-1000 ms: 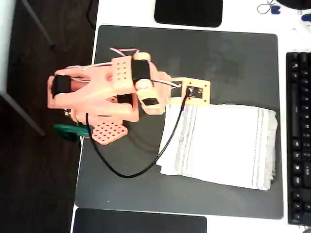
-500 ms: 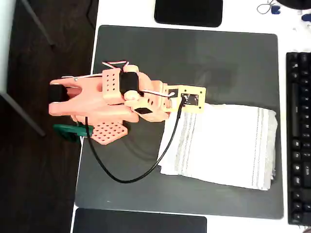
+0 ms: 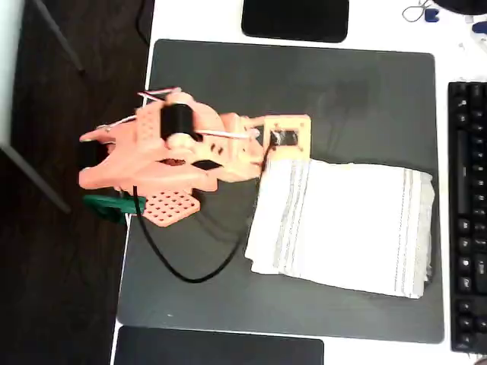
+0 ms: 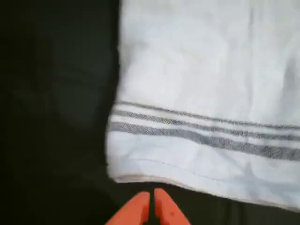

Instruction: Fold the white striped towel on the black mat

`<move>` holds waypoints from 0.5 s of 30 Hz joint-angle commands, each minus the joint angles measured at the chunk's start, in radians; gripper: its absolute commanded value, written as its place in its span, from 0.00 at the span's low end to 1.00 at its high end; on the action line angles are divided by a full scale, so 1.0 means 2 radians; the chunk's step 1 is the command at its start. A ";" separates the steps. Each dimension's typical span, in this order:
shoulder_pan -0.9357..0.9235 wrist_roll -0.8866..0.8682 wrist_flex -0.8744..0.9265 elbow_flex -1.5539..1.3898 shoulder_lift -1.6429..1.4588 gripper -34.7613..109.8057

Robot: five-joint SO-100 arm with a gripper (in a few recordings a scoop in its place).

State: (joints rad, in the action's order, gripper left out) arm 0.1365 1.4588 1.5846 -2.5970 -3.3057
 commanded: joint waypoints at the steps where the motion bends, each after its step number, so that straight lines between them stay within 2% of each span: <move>1: -0.001 -0.001 -0.008 0.027 -0.003 0.24; 9: -0.029 0.020 -0.136 -0.140 -0.004 0.24; 15: -0.036 0.025 -0.154 -0.206 -0.013 0.24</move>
State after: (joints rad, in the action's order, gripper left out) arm 0.0690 1.5033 1.2901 -2.9943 -3.3241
